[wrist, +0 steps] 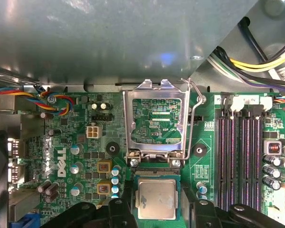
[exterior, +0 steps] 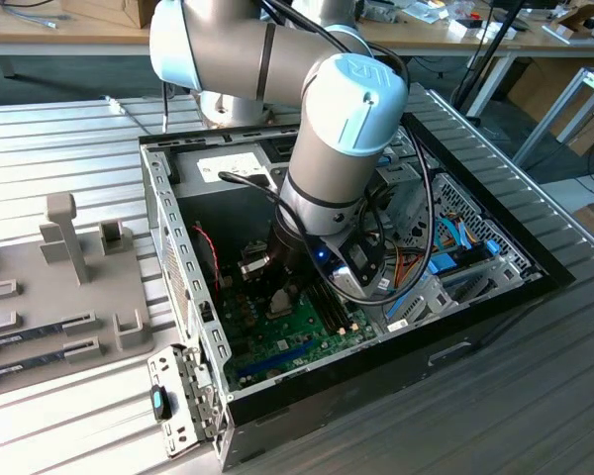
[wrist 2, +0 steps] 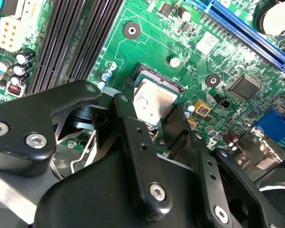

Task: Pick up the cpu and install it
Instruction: 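Place the cpu into insertion slot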

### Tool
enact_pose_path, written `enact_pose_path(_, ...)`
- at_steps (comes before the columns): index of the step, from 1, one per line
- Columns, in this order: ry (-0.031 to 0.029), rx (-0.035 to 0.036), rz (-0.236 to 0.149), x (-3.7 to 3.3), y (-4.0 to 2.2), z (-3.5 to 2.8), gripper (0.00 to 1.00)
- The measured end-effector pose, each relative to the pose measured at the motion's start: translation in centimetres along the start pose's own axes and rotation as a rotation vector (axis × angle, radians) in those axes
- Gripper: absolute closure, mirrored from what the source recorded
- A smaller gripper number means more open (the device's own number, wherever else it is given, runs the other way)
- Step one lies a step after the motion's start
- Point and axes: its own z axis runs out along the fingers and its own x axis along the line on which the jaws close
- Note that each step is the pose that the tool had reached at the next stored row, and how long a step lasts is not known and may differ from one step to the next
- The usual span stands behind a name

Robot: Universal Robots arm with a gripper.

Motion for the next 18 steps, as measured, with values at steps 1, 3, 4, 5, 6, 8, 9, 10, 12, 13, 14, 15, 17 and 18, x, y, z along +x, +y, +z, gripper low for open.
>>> enact_pose_path(1, 0.0001, 0.0003, 0.0, 0.04, -0.01, 0.05, 0.53)
enact_pose_path(3, 0.0004, 0.0008, 0.0, 0.06, -0.03, 0.15, 0.53)
enact_pose_path(4, 0.0004, 0.0007, 0.0, 0.06, -0.03, 0.19, 0.53)
enact_pose_path(5, 0.0002, 0.0004, 0.0, 0.06, -0.03, 0.24, 0.53)
enact_pose_path(6, 0.0003, 0.0006, 0.0, 0.06, -0.03, 0.24, 0.53)
enact_pose_path(8, 0.0002, 0.0005, 0.0, 0.05, -0.03, 0.25, 0.53)
enact_pose_path(9, 0.0002, 0.0004, 0.0, 0.05, -0.03, 0.26, 0.53)
enact_pose_path(10, 0.0001, 0.0003, 0.0, 0.05, -0.03, 0.26, 0.53)
enact_pose_path(12, 0.0001, 0.0004, 0.0, 0.05, -0.03, 0.26, 0.53)
enact_pose_path(13, 0.0001, 0.0002, 0.0, 0.05, -0.02, 0.27, 0.53)
enact_pose_path(14, 0.0, 0.0, 0.0, 0.05, -0.02, 0.28, 0.51)
enact_pose_path(15, 0.0, 0.0, 0.0, 0.05, -0.02, 0.28, 0.51)
enact_pose_path(17, 0.0001, 0.0003, 0.0, 0.05, -0.03, 0.28, 0.45)
enact_pose_path(18, 0.0001, 0.0002, 0.0, 0.05, -0.02, 0.28, 0.45)
